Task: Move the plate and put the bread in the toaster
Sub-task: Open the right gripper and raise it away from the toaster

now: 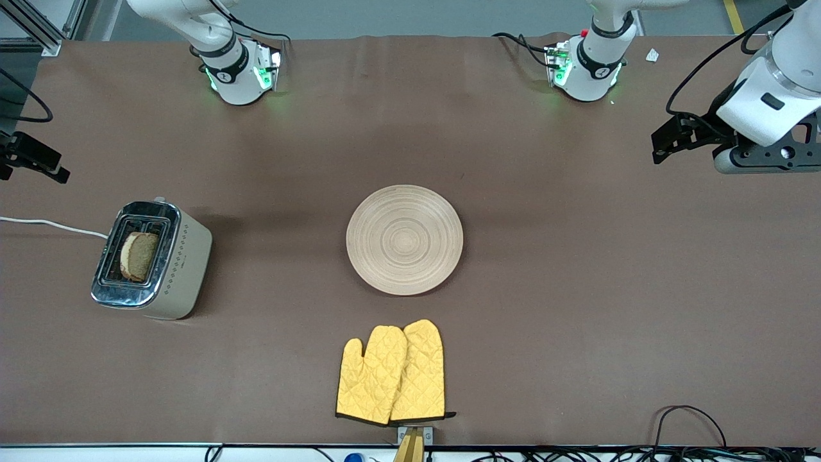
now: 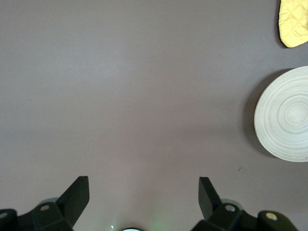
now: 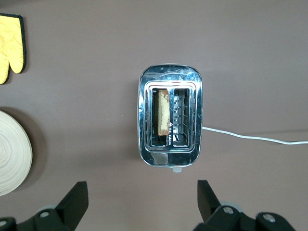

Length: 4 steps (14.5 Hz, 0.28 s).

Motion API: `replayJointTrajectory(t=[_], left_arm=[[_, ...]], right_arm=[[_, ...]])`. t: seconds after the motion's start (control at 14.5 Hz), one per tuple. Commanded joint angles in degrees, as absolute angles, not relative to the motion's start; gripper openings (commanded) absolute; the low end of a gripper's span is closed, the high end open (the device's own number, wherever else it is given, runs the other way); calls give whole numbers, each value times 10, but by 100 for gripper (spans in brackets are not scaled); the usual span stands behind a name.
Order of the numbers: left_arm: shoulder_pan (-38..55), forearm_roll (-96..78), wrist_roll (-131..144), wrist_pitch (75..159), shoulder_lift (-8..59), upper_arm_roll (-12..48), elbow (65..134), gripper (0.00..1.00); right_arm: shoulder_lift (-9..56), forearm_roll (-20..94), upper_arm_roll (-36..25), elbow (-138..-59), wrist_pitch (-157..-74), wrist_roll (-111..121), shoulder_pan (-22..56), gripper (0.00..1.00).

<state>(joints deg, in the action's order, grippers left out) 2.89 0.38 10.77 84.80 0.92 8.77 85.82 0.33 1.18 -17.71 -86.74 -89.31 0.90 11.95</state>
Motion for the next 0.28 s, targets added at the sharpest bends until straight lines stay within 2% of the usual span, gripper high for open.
replayJointTrajectory(t=[0.0,0.21], left_arm=[[25,1,97,849,5,88,854,100],[25,7,99,848,5,84,846,100]], right_arm=[[5,8,-177,-861,-886,16,119,100],[5,8,-177,-863,-886,17,119,100]])
